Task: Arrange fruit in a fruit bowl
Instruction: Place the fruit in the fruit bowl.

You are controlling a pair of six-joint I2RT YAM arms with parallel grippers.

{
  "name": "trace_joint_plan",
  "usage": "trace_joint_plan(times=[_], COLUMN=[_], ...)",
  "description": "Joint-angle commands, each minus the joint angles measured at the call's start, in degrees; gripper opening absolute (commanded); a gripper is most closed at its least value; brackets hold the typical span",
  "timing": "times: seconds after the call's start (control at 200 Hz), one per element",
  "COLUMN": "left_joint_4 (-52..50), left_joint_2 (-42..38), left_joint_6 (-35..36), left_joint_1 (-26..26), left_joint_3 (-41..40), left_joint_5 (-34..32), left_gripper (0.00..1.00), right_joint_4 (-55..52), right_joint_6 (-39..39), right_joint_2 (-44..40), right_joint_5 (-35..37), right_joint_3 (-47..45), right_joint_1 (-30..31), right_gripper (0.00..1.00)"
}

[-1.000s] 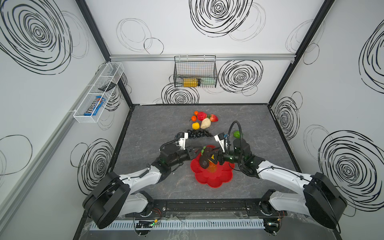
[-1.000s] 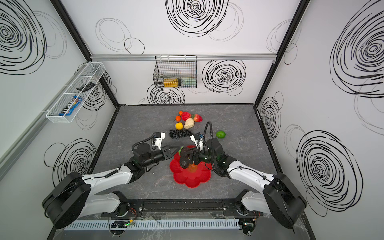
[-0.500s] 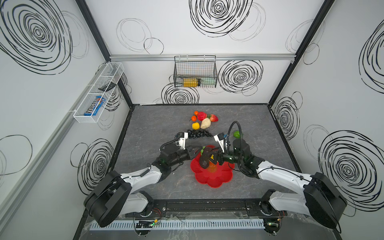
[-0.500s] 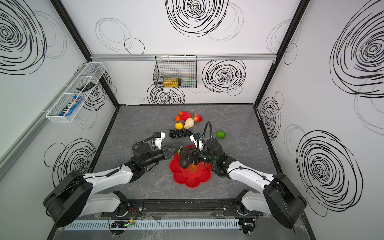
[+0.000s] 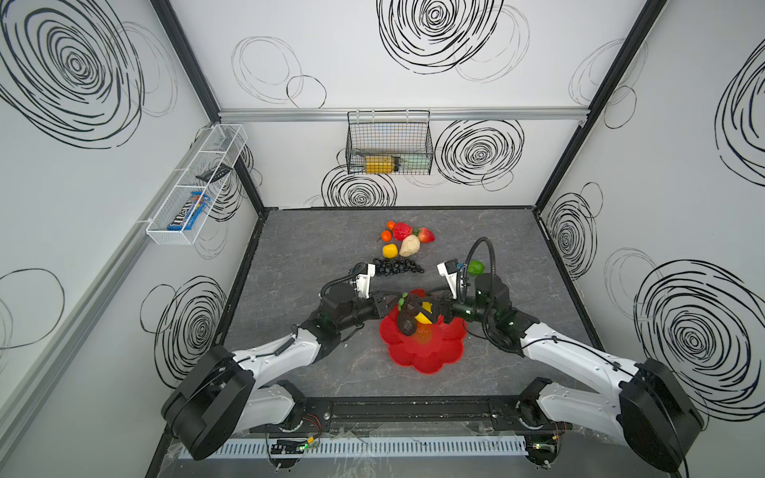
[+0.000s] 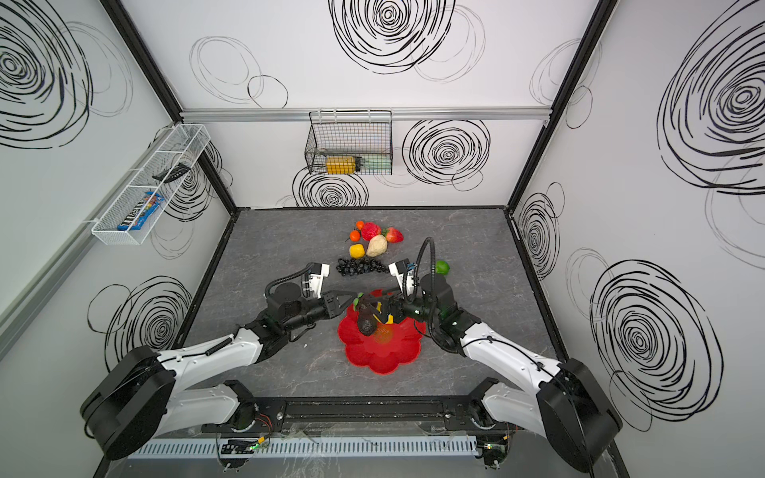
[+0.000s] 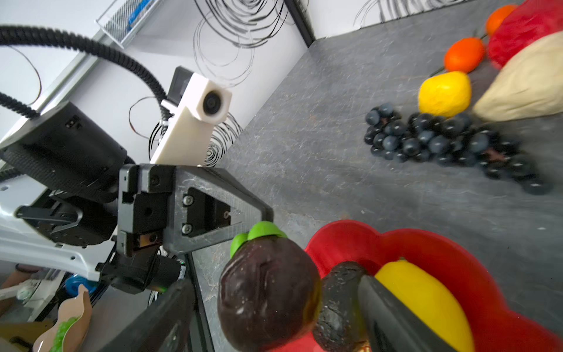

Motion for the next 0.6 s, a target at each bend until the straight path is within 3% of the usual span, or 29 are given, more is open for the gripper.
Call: trace_joint_plan(times=[0.0,0.235,0.595], left_joint_4=[-9.5,-20.2,-25.5], left_joint_2=[-3.4,-2.5,13.1], left_joint_6=[10.3,22.9,35.5], left_joint_1=[-1.9,-12.1,-28.4], left_joint_3=[5.0,11.2,23.7], left_joint_5=[-6.5,-19.8,-36.3], left_gripper=[0.08,0.08,0.08], right_joint_4=[-4.1,-16.4,-19.0], right_joint_6=[-0.3,4.4,9.4], right_joint_2=[-4.8,-12.3,-15.9], right_joint_5=[-0.6,15.8,12.8], right_joint_3=[-1.3,-1.5,-6.2], right_joint_1=[-5.2,-14.8,-27.3], right_gripper=[0.91,0.94,0.94])
